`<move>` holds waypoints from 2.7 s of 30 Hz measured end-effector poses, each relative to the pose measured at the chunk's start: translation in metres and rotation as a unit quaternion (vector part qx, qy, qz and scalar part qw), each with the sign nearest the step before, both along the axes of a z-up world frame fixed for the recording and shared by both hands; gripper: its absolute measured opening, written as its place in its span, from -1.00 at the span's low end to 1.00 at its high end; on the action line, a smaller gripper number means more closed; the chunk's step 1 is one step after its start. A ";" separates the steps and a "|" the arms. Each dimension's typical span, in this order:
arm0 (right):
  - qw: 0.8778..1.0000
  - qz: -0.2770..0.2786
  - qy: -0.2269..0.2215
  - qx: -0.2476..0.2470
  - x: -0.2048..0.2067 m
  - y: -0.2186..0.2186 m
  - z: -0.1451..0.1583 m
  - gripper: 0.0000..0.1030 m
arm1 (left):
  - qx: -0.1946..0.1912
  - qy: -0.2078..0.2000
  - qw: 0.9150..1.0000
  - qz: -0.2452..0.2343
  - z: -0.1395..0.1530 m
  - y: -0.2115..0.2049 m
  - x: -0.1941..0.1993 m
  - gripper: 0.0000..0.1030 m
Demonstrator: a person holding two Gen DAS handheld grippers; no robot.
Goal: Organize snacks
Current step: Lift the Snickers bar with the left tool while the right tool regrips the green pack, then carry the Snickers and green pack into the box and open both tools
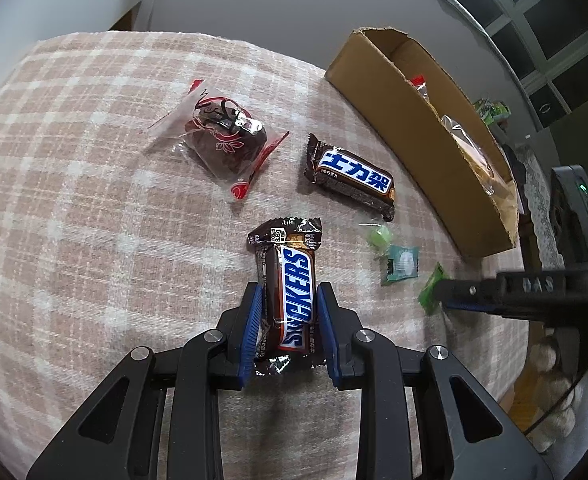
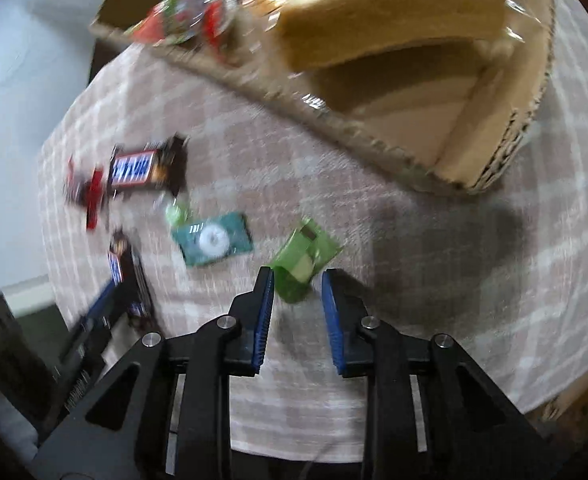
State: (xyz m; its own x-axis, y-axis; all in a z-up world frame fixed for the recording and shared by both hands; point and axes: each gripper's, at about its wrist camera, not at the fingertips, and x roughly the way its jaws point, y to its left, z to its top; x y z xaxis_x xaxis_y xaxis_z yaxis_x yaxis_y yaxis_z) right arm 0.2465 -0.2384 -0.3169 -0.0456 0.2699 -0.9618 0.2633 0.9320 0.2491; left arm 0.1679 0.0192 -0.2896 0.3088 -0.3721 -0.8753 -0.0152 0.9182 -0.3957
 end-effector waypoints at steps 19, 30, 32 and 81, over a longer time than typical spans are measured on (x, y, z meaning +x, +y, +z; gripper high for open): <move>0.994 0.063 0.007 -0.087 0.026 0.062 0.000 -0.57 | -0.021 -0.015 1.000 -0.013 -0.002 0.006 -0.007 -0.49; 0.990 0.121 -0.042 -0.062 -0.013 0.092 0.009 -0.58 | -0.017 -0.009 1.000 -0.007 0.007 0.011 -0.019 -0.49; 0.989 0.123 -0.051 -0.057 -0.021 0.092 0.014 -0.58 | -0.011 -0.010 1.000 -0.011 0.011 0.008 -0.021 -0.49; 0.973 0.081 -0.212 -0.035 0.084 -0.018 0.135 -0.58 | 0.017 -0.130 0.987 -0.097 0.104 -0.115 0.133 -0.50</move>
